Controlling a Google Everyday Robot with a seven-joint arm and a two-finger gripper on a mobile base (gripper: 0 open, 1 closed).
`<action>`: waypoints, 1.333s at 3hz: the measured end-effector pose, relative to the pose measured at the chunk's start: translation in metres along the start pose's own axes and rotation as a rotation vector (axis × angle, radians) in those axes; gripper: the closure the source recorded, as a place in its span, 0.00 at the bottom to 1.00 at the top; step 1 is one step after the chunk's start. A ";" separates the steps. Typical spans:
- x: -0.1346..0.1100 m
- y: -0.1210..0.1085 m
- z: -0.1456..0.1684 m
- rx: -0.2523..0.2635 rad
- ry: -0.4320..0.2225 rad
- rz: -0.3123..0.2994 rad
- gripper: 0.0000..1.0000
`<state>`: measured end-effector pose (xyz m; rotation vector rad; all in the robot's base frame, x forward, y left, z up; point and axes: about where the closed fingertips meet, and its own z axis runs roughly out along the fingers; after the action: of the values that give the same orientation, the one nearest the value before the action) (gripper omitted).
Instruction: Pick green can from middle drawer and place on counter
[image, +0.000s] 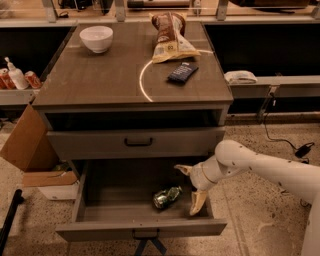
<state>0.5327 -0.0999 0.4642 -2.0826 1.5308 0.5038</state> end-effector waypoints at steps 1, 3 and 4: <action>-0.002 -0.008 0.007 0.015 -0.010 0.001 0.00; 0.022 -0.011 0.042 0.020 -0.031 0.000 0.00; 0.033 -0.011 0.055 0.021 -0.038 -0.005 0.00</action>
Offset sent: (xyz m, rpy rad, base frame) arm 0.0193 0.0124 -0.0255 0.0374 -0.0253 -0.0117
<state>0.5531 -0.0894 0.4031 -2.0487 1.5029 0.5203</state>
